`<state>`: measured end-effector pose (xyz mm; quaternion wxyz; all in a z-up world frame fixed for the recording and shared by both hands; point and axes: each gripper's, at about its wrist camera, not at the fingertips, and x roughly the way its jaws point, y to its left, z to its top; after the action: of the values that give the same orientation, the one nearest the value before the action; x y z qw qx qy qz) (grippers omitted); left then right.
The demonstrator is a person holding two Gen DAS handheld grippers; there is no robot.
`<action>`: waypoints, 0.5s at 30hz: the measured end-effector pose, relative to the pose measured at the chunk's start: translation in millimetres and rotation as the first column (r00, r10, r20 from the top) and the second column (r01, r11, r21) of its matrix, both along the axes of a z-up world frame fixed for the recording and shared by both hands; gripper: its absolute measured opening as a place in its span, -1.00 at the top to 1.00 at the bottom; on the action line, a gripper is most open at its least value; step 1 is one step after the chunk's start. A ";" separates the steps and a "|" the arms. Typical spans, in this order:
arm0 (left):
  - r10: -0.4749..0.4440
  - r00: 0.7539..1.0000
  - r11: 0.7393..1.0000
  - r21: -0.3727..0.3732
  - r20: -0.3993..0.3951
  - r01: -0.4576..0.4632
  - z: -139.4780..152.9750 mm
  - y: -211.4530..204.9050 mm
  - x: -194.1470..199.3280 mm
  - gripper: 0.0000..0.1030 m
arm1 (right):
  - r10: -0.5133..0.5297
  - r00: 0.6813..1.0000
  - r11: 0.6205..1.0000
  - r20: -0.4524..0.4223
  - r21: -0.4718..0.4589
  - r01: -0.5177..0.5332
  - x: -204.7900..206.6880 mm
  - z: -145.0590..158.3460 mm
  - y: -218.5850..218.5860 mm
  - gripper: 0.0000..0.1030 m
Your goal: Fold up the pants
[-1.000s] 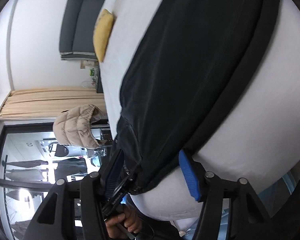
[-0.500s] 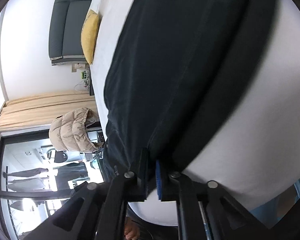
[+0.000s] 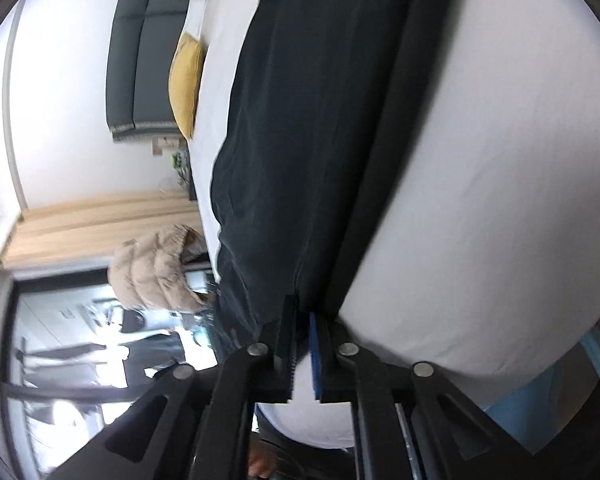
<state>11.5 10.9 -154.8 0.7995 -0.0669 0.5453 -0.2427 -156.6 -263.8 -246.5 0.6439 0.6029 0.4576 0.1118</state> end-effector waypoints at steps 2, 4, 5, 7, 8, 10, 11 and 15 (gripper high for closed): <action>0.001 1.000 1.000 0.001 0.000 -0.001 0.0 0.2 0.4 0.96 | -0.035 0.999 0.999 0.002 -0.005 0.035 4.7 -0.4 -13.0 0.78; -0.001 1.000 1.000 0.004 -0.001 0.001 0.5 0.3 -1.2 0.96 | -0.085 0.996 0.996 0.010 -0.029 0.085 10.4 2.5 -30.1 0.78; -0.002 1.000 1.000 0.006 -0.001 0.002 0.9 0.4 -1.0 0.96 | -0.111 0.994 0.993 0.010 -0.027 0.111 11.6 3.1 -37.0 0.78; 0.000 1.000 1.000 0.006 0.000 0.000 0.0 -1.4 -2.8 0.96 | -0.150 0.989 0.988 0.014 -0.033 0.150 12.9 3.3 -50.5 0.85; 0.001 1.000 1.000 0.005 0.000 -0.001 0.0 -1.2 -2.8 0.96 | -0.149 0.989 0.988 0.008 -0.048 0.149 13.4 3.0 -53.8 0.93; -0.001 1.000 1.000 0.005 0.000 0.001 -0.3 -1.9 -3.2 0.96 | -0.153 0.988 0.986 -0.002 -0.067 0.152 10.7 1.7 -57.4 0.97; -0.002 1.000 1.000 0.006 0.000 0.002 -0.3 -1.9 -3.3 0.96 | -0.156 0.988 0.985 -0.003 -0.069 0.155 6.9 1.2 -57.3 0.97; -0.002 1.000 1.000 0.004 -0.001 0.002 -1.6 -1.9 -3.4 0.96 | -0.192 0.981 0.979 0.006 -0.066 0.192 -9.7 -0.5 -53.8 0.97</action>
<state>8.1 9.1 -156.4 0.7991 -0.0651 0.5463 -0.2425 -166.2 -317.7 -247.1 0.6712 0.6226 0.4009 0.0335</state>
